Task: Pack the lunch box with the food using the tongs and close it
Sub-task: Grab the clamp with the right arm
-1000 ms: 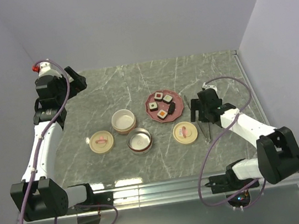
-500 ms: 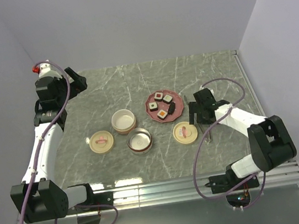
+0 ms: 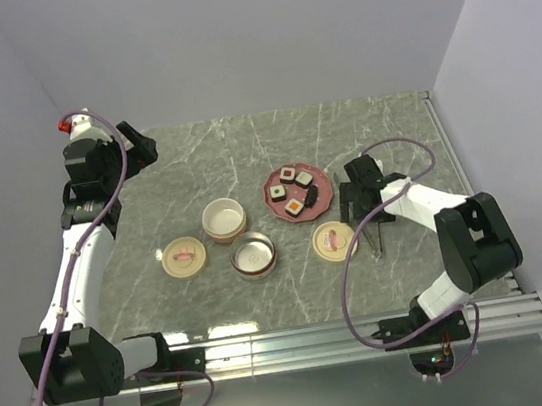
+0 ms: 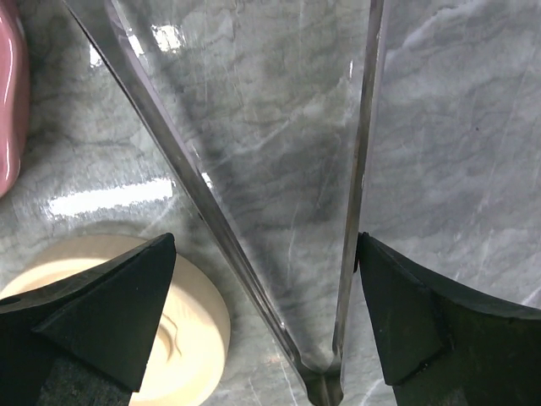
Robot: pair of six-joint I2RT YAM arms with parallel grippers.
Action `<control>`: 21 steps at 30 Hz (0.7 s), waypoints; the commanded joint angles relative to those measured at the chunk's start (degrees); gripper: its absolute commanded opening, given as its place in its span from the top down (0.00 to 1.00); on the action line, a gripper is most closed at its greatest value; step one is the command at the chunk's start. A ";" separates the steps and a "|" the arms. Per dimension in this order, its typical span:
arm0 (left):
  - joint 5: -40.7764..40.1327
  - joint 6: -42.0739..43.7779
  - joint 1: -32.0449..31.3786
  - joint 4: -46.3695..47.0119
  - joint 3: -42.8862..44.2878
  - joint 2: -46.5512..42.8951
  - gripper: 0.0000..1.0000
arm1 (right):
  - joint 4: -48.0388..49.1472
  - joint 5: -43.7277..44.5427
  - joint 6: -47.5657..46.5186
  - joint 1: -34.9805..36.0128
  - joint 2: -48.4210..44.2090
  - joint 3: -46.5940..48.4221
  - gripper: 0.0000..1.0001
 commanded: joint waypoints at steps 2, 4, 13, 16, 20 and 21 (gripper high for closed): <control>0.19 -0.06 -0.22 2.48 -0.95 -1.66 0.00 | -0.65 -0.89 0.68 -1.50 1.26 2.64 0.05; -0.07 0.03 -0.31 2.48 -1.04 -1.75 0.00 | -0.56 -1.77 0.50 -2.46 1.79 2.73 0.05; 0.01 -0.15 -0.22 2.91 -1.74 -1.84 0.01 | -0.83 -4.93 -0.38 -3.78 3.81 2.64 0.08; 0.45 -0.41 -0.22 3.18 -1.74 -1.66 0.01 | -0.83 -5.72 -0.82 -4.22 4.60 3.52 0.14; 0.10 -0.32 -0.22 3.27 -1.56 -1.57 0.01 | -0.48 -5.73 -1.52 -4.66 4.96 5.01 0.28; 0.10 -0.32 -0.22 3.18 -1.56 -1.49 0.00 | -0.39 -5.81 -1.70 -4.75 5.05 5.45 0.30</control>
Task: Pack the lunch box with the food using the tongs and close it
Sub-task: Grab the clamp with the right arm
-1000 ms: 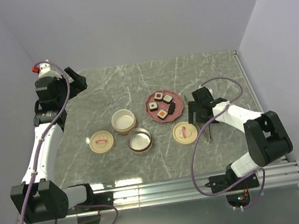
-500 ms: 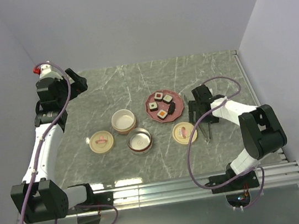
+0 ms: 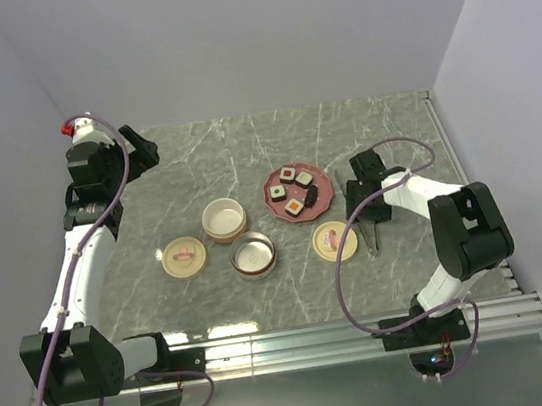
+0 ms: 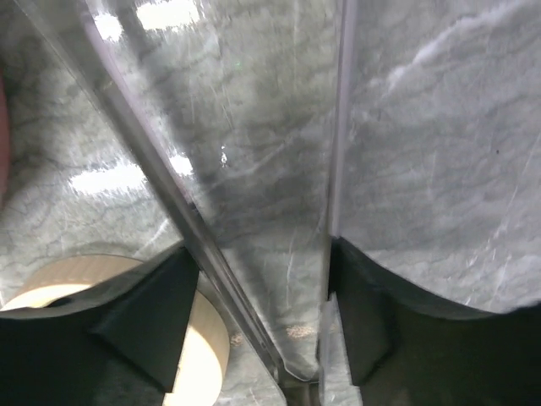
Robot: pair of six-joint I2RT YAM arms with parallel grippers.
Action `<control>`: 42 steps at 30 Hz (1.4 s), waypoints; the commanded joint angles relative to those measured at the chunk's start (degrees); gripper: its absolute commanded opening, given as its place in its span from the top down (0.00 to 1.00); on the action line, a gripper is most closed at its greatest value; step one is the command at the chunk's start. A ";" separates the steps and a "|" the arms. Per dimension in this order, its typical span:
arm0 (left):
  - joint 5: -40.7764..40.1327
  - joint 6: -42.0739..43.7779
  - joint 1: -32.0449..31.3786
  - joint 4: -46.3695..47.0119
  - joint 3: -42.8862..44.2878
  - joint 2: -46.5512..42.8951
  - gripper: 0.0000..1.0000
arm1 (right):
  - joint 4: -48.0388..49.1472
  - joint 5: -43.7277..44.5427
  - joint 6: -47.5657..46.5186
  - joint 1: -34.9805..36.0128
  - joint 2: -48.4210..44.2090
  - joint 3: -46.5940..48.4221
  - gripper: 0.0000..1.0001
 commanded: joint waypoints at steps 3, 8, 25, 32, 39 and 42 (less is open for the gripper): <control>0.03 -0.23 -0.22 2.37 0.14 -1.46 0.00 | -0.13 -0.20 -1.39 -0.91 0.94 4.19 0.39; -0.67 -0.06 -0.22 2.46 0.05 -1.81 0.01 | -0.21 -0.55 -2.36 -1.17 0.94 5.33 0.52; -0.58 -0.50 -0.22 3.34 0.84 -0.59 0.00 | -10.49 -4.24 -5.61 -1.17 -6.35 15.09 0.57; -0.76 -0.50 -0.22 3.07 1.02 -0.41 0.01 | -14.45 -6.00 -6.49 -0.82 -7.67 20.53 0.57; -0.76 -0.41 -0.14 2.99 1.46 -0.14 0.01 | -16.65 -6.17 -7.11 0.85 -8.90 24.67 0.57; -0.67 -0.41 -0.31 2.90 1.64 0.03 0.01 | -17.53 -6.17 -7.28 1.55 -9.69 26.95 0.57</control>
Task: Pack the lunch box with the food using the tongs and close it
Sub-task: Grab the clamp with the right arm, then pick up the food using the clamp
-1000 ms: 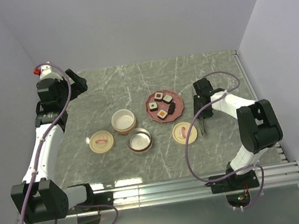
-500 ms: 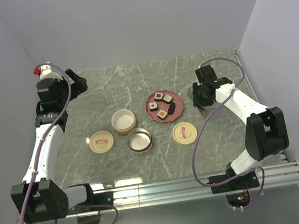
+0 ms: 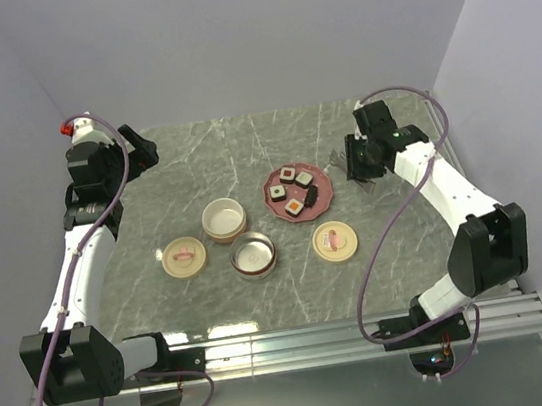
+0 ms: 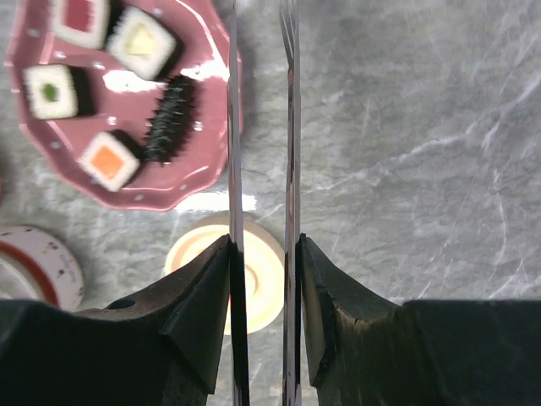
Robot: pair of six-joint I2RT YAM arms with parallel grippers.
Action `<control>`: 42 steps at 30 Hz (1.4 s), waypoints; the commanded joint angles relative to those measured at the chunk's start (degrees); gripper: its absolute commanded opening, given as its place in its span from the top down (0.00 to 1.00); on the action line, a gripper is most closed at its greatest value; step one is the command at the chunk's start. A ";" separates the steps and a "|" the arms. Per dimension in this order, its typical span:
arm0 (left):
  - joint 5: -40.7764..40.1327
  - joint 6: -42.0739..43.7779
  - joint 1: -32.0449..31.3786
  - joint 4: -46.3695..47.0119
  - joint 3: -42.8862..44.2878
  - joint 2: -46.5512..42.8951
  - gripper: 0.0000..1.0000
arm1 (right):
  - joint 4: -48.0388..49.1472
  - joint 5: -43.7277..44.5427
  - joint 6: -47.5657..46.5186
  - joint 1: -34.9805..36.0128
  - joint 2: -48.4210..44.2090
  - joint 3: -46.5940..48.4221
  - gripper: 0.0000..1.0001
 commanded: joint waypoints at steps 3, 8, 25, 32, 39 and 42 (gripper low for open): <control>-0.08 -0.47 -0.22 2.72 1.64 0.10 0.01 | -1.86 -0.47 -1.38 1.86 -3.62 6.20 0.57; 0.01 -0.47 -0.22 2.64 1.37 -0.08 0.01 | -2.21 -1.79 -1.21 4.67 -3.44 6.64 0.57; 0.36 -0.83 -0.22 2.90 0.85 -0.52 0.01 | -7.39 3.39 3.36 12.06 -6.52 6.46 0.55; 0.62 -1.09 -0.22 2.99 0.23 -1.04 0.00 | -7.93 4.10 4.68 13.20 -6.61 4.27 0.54; 0.62 -1.18 -0.31 2.99 -0.30 -1.48 0.01 | -7.13 3.92 7.14 14.78 -5.20 1.63 0.53; 0.62 -1.35 -0.31 3.08 -0.56 -1.66 0.01 | -7.66 4.45 7.58 15.57 -4.67 1.02 0.53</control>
